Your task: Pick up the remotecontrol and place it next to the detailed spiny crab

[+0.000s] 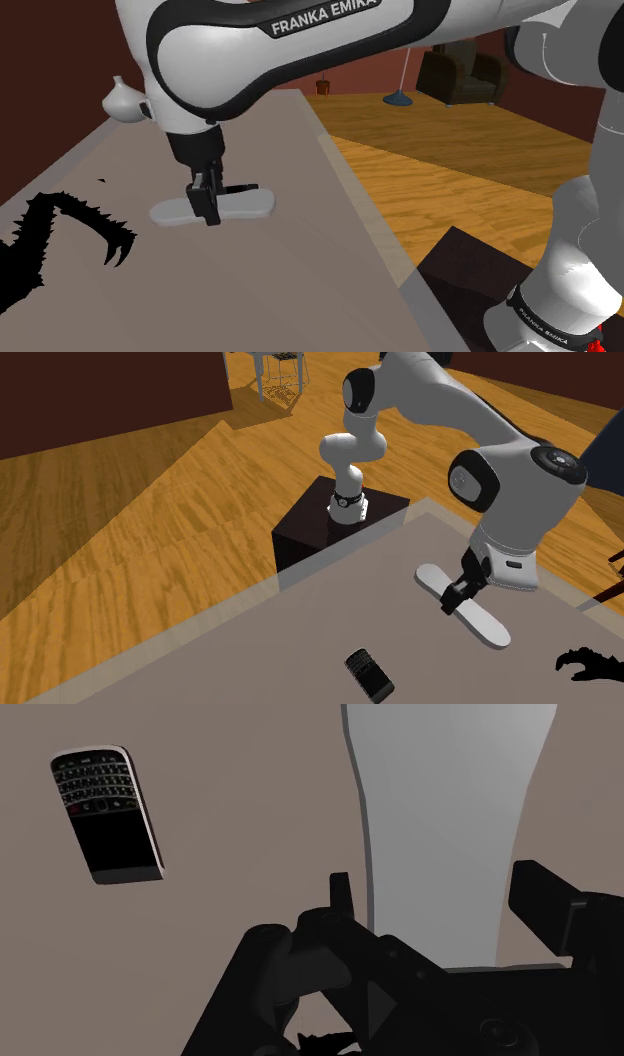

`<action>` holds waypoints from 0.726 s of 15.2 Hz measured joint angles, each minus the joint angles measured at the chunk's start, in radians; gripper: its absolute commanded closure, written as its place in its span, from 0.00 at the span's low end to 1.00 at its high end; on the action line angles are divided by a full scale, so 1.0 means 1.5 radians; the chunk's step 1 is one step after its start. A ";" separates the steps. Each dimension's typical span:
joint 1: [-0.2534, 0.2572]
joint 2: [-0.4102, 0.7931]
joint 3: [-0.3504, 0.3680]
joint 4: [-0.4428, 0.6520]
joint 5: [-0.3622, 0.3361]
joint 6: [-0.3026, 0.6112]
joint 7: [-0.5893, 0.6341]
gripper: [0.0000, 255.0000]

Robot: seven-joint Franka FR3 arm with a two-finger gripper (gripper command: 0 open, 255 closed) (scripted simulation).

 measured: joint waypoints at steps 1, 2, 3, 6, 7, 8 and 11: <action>-0.001 0.003 -0.001 -0.005 -0.001 0.008 -0.001 1.00; -0.001 0.004 -0.001 -0.011 -0.001 0.016 0.000 1.00; 0.000 0.005 -0.001 -0.019 -0.001 0.024 0.001 1.00; -0.001 0.008 -0.001 -0.042 -0.003 0.049 0.002 1.00; -0.001 0.012 -0.002 -0.045 -0.004 0.057 0.003 1.00; -0.001 0.014 -0.002 -0.053 -0.004 0.066 0.004 1.00; -0.001 0.021 -0.003 -0.070 -0.006 0.090 0.005 1.00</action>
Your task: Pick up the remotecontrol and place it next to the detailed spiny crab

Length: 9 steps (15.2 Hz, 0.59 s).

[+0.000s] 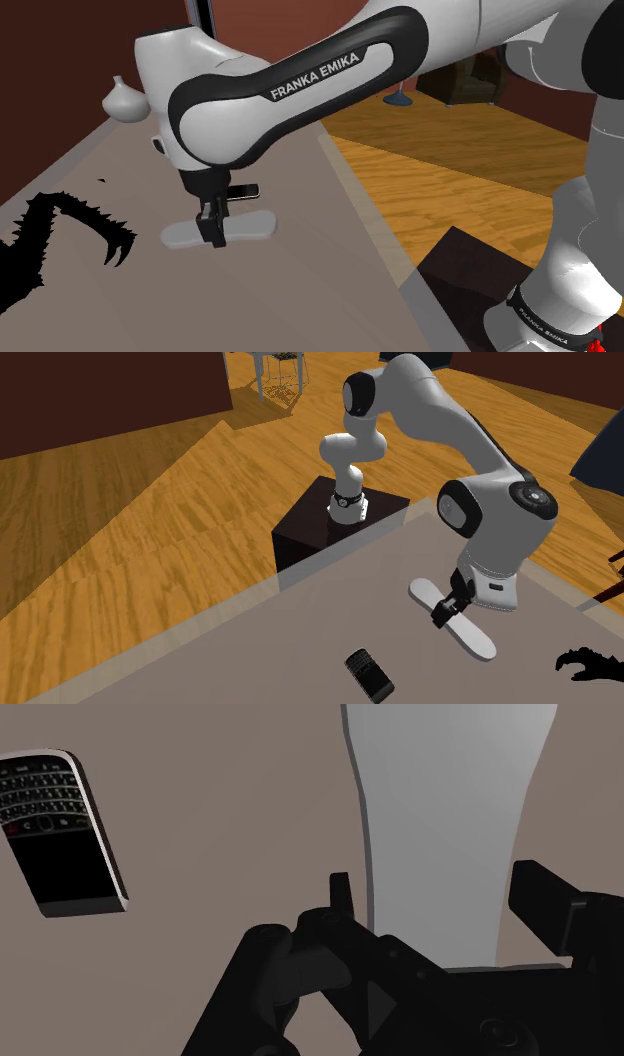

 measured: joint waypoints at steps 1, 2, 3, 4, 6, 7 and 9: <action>0.000 0.002 0.000 -0.007 -0.001 0.009 0.001 1.00; 0.000 0.003 -0.001 -0.014 -0.001 0.017 0.001 1.00; 0.000 0.005 -0.001 -0.020 -0.002 0.025 0.002 1.00; -0.001 0.009 -0.002 -0.022 -0.003 0.031 0.001 1.00; -0.001 0.014 -0.002 -0.032 -0.004 0.046 0.003 1.00; 0.000 0.019 -0.003 -0.034 -0.005 0.052 0.004 1.00; 0.000 0.025 -0.003 -0.044 -0.007 0.068 0.005 1.00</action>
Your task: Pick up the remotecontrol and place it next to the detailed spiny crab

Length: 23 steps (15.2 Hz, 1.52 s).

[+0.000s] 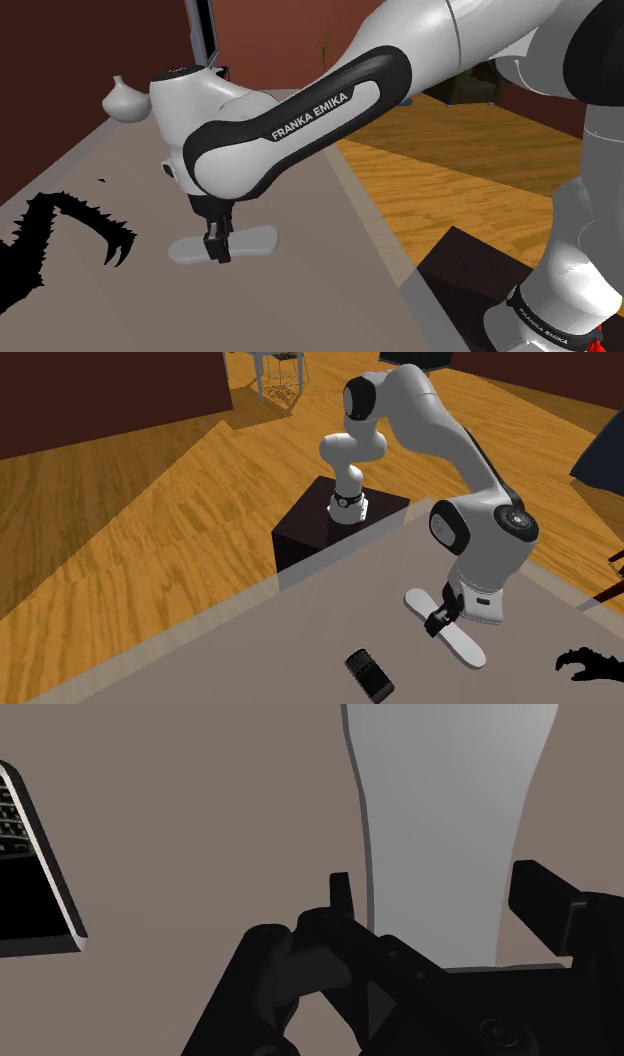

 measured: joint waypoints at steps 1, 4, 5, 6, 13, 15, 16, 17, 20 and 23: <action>0.000 0.005 -0.001 -0.005 -0.001 0.010 0.001 1.00; 0.001 0.010 -0.001 -0.006 -0.003 0.017 0.002 1.00; 0.001 0.011 -0.001 -0.006 -0.003 0.017 0.002 1.00; 0.001 0.011 -0.001 -0.006 -0.003 0.017 0.002 1.00; 0.001 0.011 -0.001 -0.007 -0.003 0.018 0.002 0.00; 0.001 0.011 -0.001 -0.007 -0.003 0.018 0.002 0.00; 0.001 0.007 -0.001 -0.004 -0.002 0.011 0.002 0.00; 0.000 0.001 0.000 0.006 0.000 -0.004 -0.001 0.00; 0.000 -0.020 0.003 0.027 0.005 -0.045 -0.003 0.00; 0.000 -0.020 0.003 0.034 0.006 -0.053 -0.003 0.00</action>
